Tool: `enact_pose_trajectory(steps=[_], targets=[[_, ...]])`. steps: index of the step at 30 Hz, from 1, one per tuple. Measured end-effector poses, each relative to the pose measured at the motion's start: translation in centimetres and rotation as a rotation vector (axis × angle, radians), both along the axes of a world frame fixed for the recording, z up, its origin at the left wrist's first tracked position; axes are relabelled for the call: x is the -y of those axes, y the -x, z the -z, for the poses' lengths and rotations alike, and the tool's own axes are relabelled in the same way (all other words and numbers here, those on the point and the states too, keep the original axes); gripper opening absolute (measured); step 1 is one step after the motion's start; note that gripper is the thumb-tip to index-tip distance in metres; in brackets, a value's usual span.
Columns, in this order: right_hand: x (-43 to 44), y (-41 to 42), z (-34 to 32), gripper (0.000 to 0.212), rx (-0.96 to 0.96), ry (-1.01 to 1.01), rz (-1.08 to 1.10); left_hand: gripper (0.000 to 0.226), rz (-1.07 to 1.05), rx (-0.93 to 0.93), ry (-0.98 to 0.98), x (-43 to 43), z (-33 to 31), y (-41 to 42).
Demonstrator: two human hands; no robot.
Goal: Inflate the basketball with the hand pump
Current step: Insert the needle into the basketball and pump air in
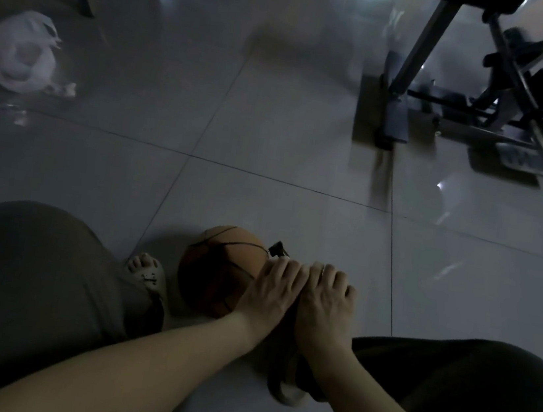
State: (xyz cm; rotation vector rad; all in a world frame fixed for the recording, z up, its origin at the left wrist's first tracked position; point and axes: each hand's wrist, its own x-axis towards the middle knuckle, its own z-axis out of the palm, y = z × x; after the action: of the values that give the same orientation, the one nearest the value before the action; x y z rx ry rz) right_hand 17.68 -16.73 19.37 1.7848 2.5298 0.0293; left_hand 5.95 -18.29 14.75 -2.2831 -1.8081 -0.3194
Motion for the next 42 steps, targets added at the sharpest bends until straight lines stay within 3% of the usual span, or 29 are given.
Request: enact_pose_trajectory(steps=[2,7,10,13,16,20,23,26,29,34,38,42], targets=[[0.3,-0.5,0.8,0.046,0.030,0.093,0.025,0.070,0.011,-0.024,0.073,0.3,1.2,-0.4],[-0.3,-1.4,1.8,0.047,0.094,0.366,0.037,0.062,0.074,0.006,0.230,0.1,1.9,-1.7],[-0.9,-1.3,1.7,0.035,0.106,0.427,0.045,0.042,0.054,-0.037,0.339,-0.2,0.8,-1.4],[-1.1,-1.2,-0.1,0.018,-0.014,0.430,0.074,0.040,0.089,-0.036,0.536,-0.9,-1.3,-0.7],[-2.4,-1.6,-4.4,0.007,-0.160,0.213,0.081,0.028,0.096,0.061,0.357,-3.1,-6.6,-0.5],[-3.7,-1.4,-10.3,0.009,-0.220,-0.110,0.044,0.018,0.191,0.045,0.016,-5.1,-12.7,0.4],[-1.7,-0.9,-9.5,0.009,-0.184,-0.181,0.034,0.016,0.177,0.083,-0.045,-3.7,-12.4,0.6],[1.2,-0.7,-5.7,0.016,-0.150,-0.233,0.039,0.017,0.162,0.095,-0.029,-1.6,-7.9,0.0],[2.3,-0.9,-2.5,0.022,-0.066,-0.198,0.037,0.036,0.110,0.012,0.004,-0.3,-3.2,-0.9],[1.8,-1.0,1.4,0.026,0.058,0.078,0.075,0.041,0.047,-0.069,0.105,0.4,1.0,-1.3],[1.1,-1.0,3.3,0.049,0.117,0.266,0.060,0.047,0.032,-0.129,0.248,0.7,2.6,-1.4],[0.3,-1.5,3.9,0.034,0.070,0.276,0.062,0.035,0.035,-0.111,0.279,-0.3,1.6,-1.7]])
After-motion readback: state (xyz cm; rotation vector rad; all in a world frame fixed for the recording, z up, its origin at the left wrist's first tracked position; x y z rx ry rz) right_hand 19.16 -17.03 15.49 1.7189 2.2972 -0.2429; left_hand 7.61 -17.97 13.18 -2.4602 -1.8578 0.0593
